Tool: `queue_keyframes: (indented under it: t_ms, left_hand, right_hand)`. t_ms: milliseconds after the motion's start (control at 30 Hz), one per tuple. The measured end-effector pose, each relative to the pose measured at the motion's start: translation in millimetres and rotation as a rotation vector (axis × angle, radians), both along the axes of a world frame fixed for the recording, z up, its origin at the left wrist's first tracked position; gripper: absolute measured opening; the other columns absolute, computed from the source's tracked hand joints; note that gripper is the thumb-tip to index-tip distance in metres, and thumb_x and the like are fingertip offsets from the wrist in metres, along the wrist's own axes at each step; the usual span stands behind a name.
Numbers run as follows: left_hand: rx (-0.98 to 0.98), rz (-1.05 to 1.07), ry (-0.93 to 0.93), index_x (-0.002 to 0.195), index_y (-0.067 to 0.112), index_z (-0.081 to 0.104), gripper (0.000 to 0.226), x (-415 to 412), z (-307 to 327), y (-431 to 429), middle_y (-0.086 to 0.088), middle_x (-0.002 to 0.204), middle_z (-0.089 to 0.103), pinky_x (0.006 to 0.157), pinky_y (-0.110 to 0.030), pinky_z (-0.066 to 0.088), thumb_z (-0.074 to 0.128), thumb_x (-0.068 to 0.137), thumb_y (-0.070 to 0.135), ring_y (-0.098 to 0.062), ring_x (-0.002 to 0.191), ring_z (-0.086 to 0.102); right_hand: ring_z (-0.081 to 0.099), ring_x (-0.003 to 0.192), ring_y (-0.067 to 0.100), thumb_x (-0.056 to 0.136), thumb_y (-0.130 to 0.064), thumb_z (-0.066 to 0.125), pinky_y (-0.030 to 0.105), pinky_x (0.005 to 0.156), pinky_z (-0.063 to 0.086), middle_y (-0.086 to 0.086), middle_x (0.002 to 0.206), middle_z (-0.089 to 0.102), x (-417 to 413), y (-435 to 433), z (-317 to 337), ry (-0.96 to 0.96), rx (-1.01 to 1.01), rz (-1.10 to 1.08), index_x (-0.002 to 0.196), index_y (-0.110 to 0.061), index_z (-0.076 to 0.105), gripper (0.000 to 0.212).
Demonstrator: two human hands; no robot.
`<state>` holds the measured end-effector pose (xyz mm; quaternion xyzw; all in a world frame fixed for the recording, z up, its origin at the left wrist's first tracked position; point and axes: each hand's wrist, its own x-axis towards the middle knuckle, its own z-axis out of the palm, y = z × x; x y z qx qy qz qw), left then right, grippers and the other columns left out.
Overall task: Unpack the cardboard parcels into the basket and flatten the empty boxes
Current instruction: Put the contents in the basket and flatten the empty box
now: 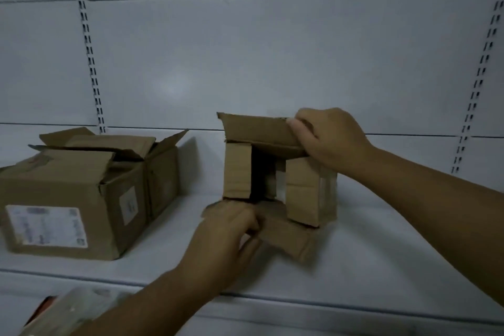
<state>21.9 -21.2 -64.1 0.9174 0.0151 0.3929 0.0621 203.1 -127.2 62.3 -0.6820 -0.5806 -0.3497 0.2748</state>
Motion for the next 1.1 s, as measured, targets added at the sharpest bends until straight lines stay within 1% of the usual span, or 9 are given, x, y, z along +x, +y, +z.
queue_keyframes:
  t_ms: [133, 233, 367, 500, 600, 667, 800, 933, 1100]
  left_hand:
    - [-0.371, -0.054, 0.243, 0.103, 0.032, 0.058, 0.044, 17.3, -26.6, -13.5, 0.013, 0.111, 0.057, 0.089, -0.028, 0.044, 0.06, 0.066, 0.007, -0.005, 0.103, 0.051]
    - [-0.942, -0.392, 0.313, 0.126, 0.05, 0.029, 0.082, 37.1, -21.1, -34.1, 0.03, 0.122, 0.048, 0.099, -0.024, 0.044, 0.064, 0.071, 0.0, 0.008, 0.114, 0.049]
    - [-1.335, -0.358, 0.104, 0.127, 0.014, 0.043, 0.061, 65.0, -11.2, -54.9, 0.004, 0.084, 0.061, 0.074, -0.024, 0.051, 0.055, 0.078, -0.021, -0.013, 0.083, 0.06]
    - [-1.056, -0.42, 0.312, 0.099, 0.032, 0.067, 0.04, 43.1, -3.0, -62.5, 0.009, 0.073, 0.071, 0.073, -0.017, 0.051, 0.062, 0.078, -0.002, -0.005, 0.077, 0.066]
    - [-0.744, -0.094, -0.155, 0.081, 0.037, 0.071, 0.023, 31.8, 12.6, -27.9, 0.018, 0.078, 0.069, 0.07, -0.015, 0.051, 0.06, 0.079, 0.017, 0.002, 0.078, 0.064]
    - [-0.531, 0.172, -0.358, 0.098, 0.038, 0.061, 0.026, 31.2, 19.6, 6.0, 0.023, 0.096, 0.061, 0.08, -0.015, 0.045, 0.063, 0.076, 0.024, 0.004, 0.092, 0.055]
    - [-0.915, 0.318, -0.082, 0.137, 0.027, 0.035, 0.086, 39.7, 3.5, 52.5, 0.003, 0.137, 0.04, 0.091, -0.027, 0.04, 0.083, 0.065, 0.031, -0.008, 0.114, 0.04]
    - [-0.948, 0.222, -0.014, 0.129, 0.044, 0.033, 0.087, 24.5, -10.8, 70.2, 0.003, 0.129, 0.04, 0.072, -0.013, 0.05, 0.083, 0.064, 0.013, -0.008, 0.107, 0.05]
    - [-0.84, 0.124, 0.24, 0.117, 0.042, 0.042, 0.073, -1.7, -9.0, 77.2, 0.005, 0.125, 0.046, 0.076, -0.027, 0.057, 0.07, 0.071, -0.009, -0.013, 0.114, 0.052]
  right_hand:
    - [0.041, 0.051, 0.007, 0.098, -0.037, 0.037, 0.024, 0.051, 0.028, -0.005, 0.053, 0.043, 15.5, -4.3, -23.6, 0.297, -0.08, 0.056, 0.057, -0.018, 0.042, 0.045]
    - [0.035, 0.048, 0.005, 0.098, -0.035, 0.038, 0.021, 0.049, 0.026, -0.004, 0.054, 0.037, 22.5, -2.0, -49.5, 0.497, -0.241, 0.172, 0.057, -0.016, 0.038, 0.045]
    - [0.034, 0.05, 0.01, 0.097, -0.035, 0.039, 0.024, 0.05, 0.025, -0.001, 0.054, 0.034, 32.1, -4.1, -64.3, 0.596, -0.204, 0.216, 0.056, -0.015, 0.035, 0.046]
    - [0.037, 0.054, 0.012, 0.098, -0.032, 0.038, 0.026, 0.053, 0.026, 0.002, 0.058, 0.034, 44.5, -5.9, -75.0, 0.658, -0.237, 0.285, 0.059, -0.013, 0.038, 0.043]
    - [0.036, 0.049, 0.005, 0.097, -0.033, 0.038, 0.019, 0.049, 0.026, -0.003, 0.054, 0.035, 43.8, 8.5, -82.0, 0.612, -0.266, 0.347, 0.056, -0.017, 0.038, 0.044]
    - [0.035, 0.046, 0.004, 0.097, -0.037, 0.039, 0.021, 0.05, 0.029, -0.008, 0.051, 0.034, 40.7, 22.1, -89.1, 0.601, -0.275, 0.381, 0.055, -0.02, 0.037, 0.045]
    - [0.045, 0.052, 0.014, 0.084, -0.067, 0.031, 0.043, 0.058, 0.042, -0.006, 0.054, 0.041, 40.2, 40.2, -106.2, 0.582, -0.348, 0.361, 0.058, -0.022, 0.042, 0.053]
    - [0.059, 0.067, 0.013, 0.078, -0.078, 0.026, 0.047, 0.068, 0.049, -0.006, 0.071, 0.062, 42.4, 37.1, -123.5, 0.622, -0.321, 0.341, 0.074, -0.026, 0.059, 0.063]
    - [0.054, 0.109, 0.01, 0.096, -0.031, 0.044, 0.027, 0.092, 0.039, 0.0, 0.12, 0.064, 59.5, 22.6, -140.1, 0.521, -0.076, 0.278, 0.111, -0.018, 0.066, 0.03]
